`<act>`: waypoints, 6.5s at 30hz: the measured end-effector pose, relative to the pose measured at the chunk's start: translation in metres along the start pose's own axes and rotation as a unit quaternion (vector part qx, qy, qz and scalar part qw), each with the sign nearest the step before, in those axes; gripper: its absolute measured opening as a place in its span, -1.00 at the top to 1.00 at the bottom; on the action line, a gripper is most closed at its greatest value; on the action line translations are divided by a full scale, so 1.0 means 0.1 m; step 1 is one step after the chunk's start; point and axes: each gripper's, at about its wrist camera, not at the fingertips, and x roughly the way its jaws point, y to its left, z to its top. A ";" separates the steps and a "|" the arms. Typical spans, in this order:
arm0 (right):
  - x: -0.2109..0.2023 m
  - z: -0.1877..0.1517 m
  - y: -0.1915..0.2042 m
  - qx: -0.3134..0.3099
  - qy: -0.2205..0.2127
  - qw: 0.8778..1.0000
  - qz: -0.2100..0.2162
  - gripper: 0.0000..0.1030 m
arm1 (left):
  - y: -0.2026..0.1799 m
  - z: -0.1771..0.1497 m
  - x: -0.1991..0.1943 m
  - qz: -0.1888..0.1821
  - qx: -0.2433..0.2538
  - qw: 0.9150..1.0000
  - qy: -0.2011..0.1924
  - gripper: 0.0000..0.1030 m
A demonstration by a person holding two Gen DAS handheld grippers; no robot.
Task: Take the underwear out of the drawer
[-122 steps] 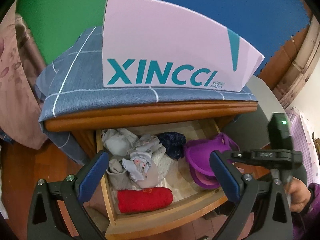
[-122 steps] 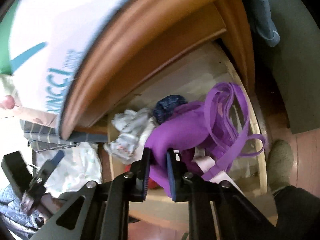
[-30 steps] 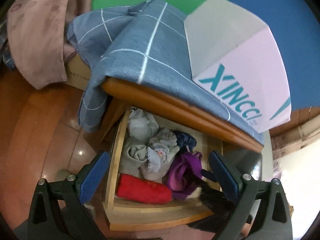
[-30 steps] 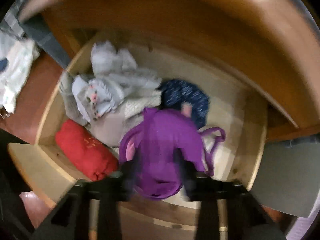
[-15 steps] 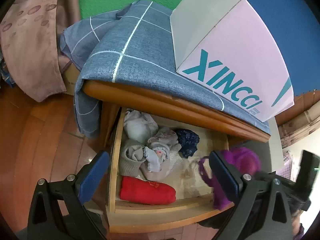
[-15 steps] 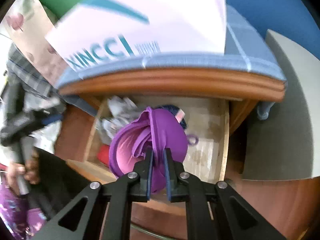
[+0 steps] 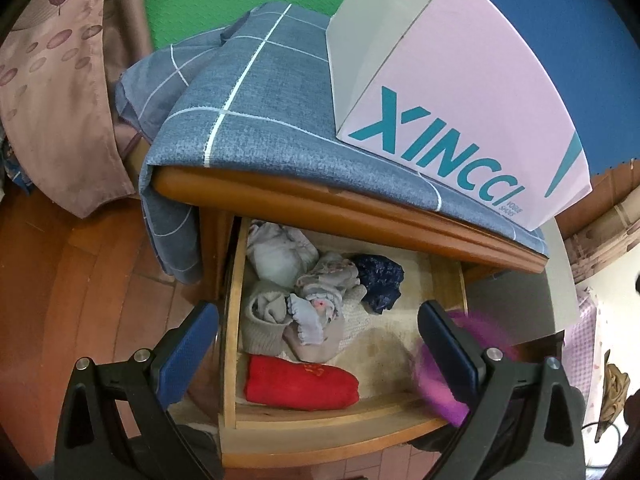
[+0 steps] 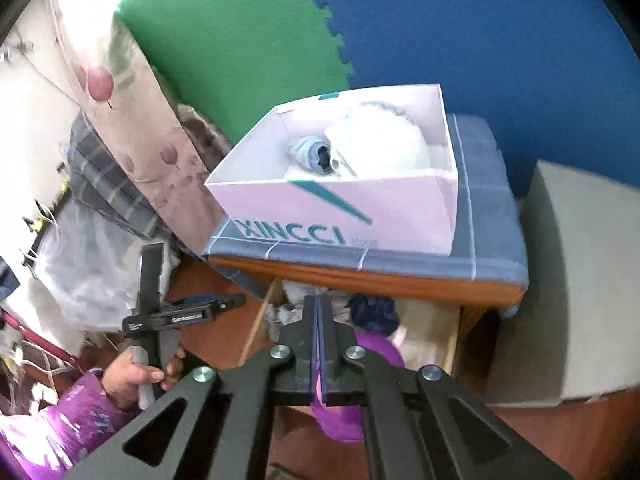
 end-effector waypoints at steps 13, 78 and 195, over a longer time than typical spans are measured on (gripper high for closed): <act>2.15 -0.93 0.15 -0.099 0.248 0.960 -0.086 -0.13 | 0.07 -0.01 -0.04 -0.020 -0.015 1.000 0.003 -0.92; 1.25 1.59 0.33 -0.219 -0.032 0.950 -0.222 0.62 | -0.09 -0.06 0.05 -0.012 0.034 0.999 0.018 -0.92; 0.10 -0.58 -1.41 0.166 -0.118 0.979 0.022 -0.62 | -1.28 -0.33 -0.71 -0.056 0.119 0.991 0.020 0.33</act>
